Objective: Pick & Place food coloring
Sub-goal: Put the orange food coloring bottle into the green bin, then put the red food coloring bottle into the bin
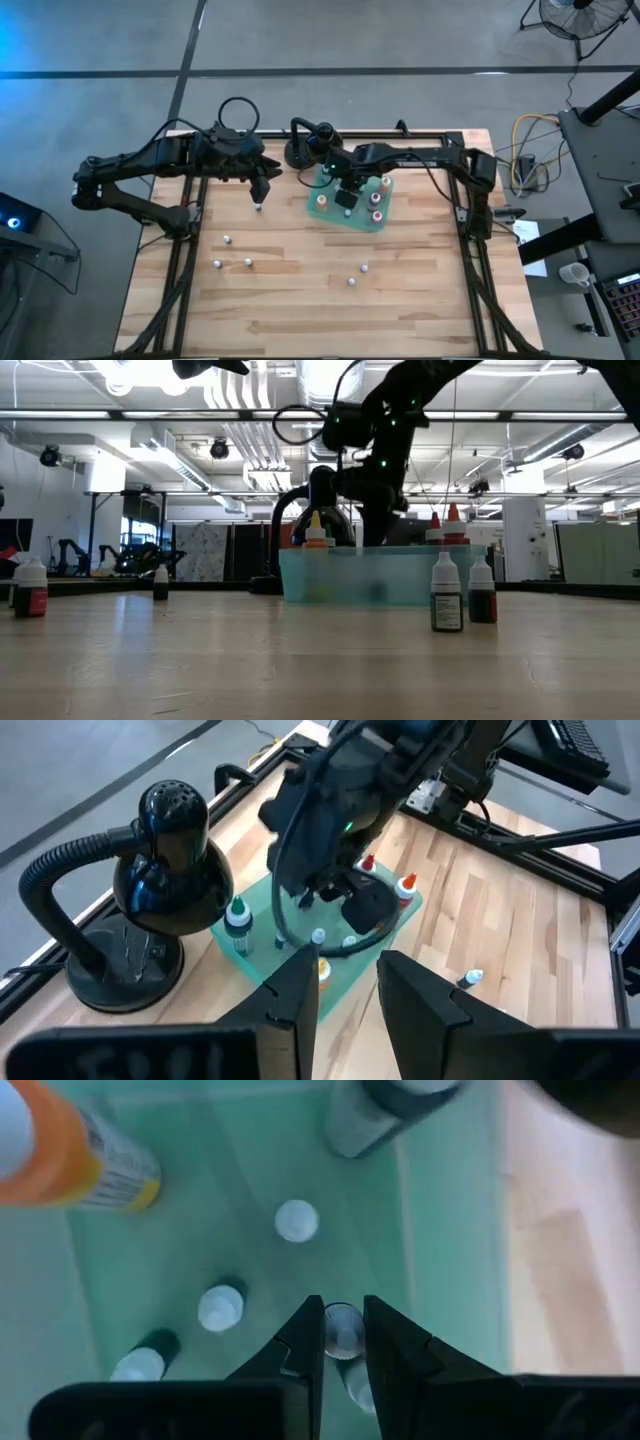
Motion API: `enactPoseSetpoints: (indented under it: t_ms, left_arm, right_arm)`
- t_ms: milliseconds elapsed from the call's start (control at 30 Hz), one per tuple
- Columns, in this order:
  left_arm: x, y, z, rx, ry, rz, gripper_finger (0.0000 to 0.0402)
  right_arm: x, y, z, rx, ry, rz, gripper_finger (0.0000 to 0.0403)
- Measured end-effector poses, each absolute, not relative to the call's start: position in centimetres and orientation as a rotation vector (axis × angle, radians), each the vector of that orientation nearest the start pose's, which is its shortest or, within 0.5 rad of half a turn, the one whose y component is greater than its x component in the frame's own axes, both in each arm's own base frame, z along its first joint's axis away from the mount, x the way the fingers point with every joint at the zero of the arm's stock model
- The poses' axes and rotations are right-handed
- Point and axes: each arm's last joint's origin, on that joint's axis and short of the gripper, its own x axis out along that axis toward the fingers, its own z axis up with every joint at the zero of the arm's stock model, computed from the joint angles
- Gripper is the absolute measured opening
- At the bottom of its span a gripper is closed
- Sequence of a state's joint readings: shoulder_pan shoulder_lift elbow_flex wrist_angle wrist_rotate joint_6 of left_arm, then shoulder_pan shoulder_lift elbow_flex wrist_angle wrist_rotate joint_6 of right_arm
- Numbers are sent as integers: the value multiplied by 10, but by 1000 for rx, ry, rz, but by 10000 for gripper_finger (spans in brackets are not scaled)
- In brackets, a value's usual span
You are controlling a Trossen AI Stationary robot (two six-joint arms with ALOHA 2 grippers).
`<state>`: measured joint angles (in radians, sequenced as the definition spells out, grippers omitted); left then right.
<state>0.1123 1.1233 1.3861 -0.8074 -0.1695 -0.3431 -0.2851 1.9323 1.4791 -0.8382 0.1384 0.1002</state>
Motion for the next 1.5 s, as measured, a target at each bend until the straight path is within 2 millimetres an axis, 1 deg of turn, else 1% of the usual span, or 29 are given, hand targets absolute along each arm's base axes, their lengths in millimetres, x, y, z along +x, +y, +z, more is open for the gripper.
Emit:
enactPoseSetpoints:
  t_ms: [100, 167, 433, 533, 633, 767, 933, 1033, 1300, 1500]
  left_arm:
    - [207, 28, 413, -317, 496, 366, 80]
    - [207, 28, 413, -317, 495, 366, 80]
    - [207, 28, 413, -317, 495, 366, 80]
    - [207, 28, 413, -317, 495, 366, 80]
    - [207, 28, 413, -317, 495, 366, 80]
    - [207, 28, 413, -317, 494, 366, 80]
    - [207, 28, 413, -326, 492, 368, 80]
    - [207, 28, 413, -332, 491, 370, 80]
    - [207, 28, 413, -337, 491, 371, 80]
    - [207, 28, 413, -342, 490, 372, 80]
  right_arm:
    - [373, -115, 192, 161, 1275, -361, 45]
    - [375, -117, 189, 166, 1259, -335, 45]
    - [374, -126, 187, 159, 1236, -342, 45]
    - [376, -130, 181, 169, 1236, -351, 45]
    - [379, -132, 169, 184, 1249, -361, 45]
    - [381, -133, 168, 184, 1233, -364, 45]
    - [381, -135, 174, 180, 1208, -375, 46]
    - [379, -137, 175, 192, 1205, -388, 60]
    - [377, -135, 174, 206, 1232, -392, 115]
    - [373, -134, 174, 213, 1270, -391, 139]
